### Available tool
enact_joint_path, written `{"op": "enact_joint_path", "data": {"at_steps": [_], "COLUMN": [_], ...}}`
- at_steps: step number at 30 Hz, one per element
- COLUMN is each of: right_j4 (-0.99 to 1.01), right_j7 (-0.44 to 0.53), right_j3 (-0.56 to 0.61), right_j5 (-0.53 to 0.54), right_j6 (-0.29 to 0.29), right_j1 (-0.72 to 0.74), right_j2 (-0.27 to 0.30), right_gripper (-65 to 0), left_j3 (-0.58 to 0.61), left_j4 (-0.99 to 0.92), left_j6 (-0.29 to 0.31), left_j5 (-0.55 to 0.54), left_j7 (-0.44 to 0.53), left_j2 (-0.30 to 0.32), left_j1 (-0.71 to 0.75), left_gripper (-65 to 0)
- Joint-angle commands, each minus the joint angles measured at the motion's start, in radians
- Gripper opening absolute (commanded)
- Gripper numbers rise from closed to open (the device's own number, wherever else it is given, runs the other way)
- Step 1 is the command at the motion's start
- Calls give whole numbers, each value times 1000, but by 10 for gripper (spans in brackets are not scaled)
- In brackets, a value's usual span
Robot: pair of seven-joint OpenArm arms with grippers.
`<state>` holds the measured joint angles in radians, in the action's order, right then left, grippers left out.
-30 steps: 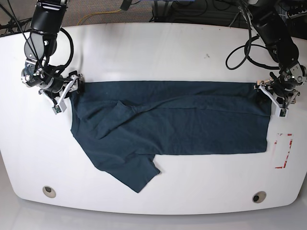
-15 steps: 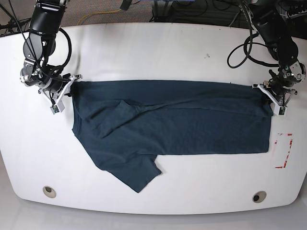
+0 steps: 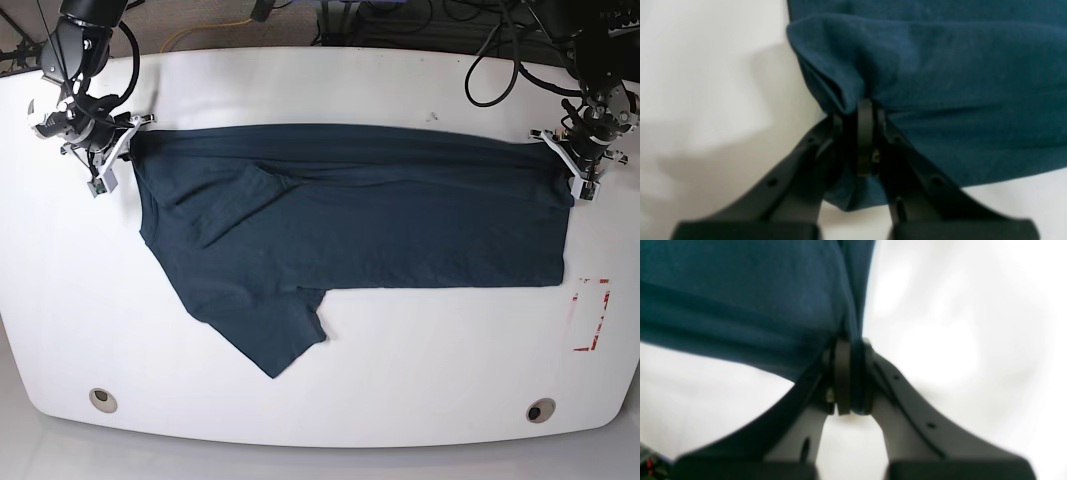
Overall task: Fold the T-shirt properly
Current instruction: 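Pull the held shirt edge with both grippers to smooth it flat, then release the edge and move both grippers down to the shirt's hem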
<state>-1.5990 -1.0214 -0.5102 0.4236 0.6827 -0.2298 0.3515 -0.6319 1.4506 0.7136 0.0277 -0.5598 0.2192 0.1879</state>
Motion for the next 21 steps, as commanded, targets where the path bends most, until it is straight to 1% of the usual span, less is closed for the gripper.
{"op": "enact_joint_path", "data": {"at_steps": [1, 4, 5, 8, 10, 11, 14, 16, 18, 19, 21], "right_j4": [-74, -111, -120, -145, -157, -162, -162, -166, -197, -220, -255], "right_j7": [-14, -17, -17, -17, -17, -17, -17, -17, -17, -17, -18], "right_j3": [-31, -32, -32, -32, -32, -32, -34, -66, -104, -124, -141], "right_j5": [-25, -25, -25, -25, -25, -25, -25, -25, -25, -25, -25], "right_j6": [-13, -13, -13, -13, -13, -13, -13, -13, -13, -13, -13], "right_j1": [-38, -101, -119, -148, -170, -181, -191, -196, -194, -194, -196], "right_j2": [21, 19, 19, 7, 7, 5, -9, -29, -44, -61, -78], "right_gripper": [-650, -650, -650, -650, -637, -615, -496, -396, -328, -287, -247], "left_j3": [-4, -9, -4, -7, -9, -10, -12, -12, -12, -10, -10], "left_j4": [57, 105, 114, 124, 124, 126, 140, 151, 167, 181, 213], "left_j6": [-15, -15, -15, -15, -15, -15, -15, -15, -15, -15, -15], "left_j5": [48, 48, 48, 48, 48, 48, 47, 47, 47, 47, 44], "left_j7": [-47, -47, -53, -82, -95, -101, -107, -107, -107, -107, -107], "left_j2": [16, 15, 15, 15, 15, 15, 15, 15, 16, 16, 16], "left_j1": [40, 103, 121, 135, 137, 137, 137, 135, 135, 135, 135], "left_gripper": [-650, -587, -549, -456, -413, -390, -325, -286, -269, -269, -269]}}
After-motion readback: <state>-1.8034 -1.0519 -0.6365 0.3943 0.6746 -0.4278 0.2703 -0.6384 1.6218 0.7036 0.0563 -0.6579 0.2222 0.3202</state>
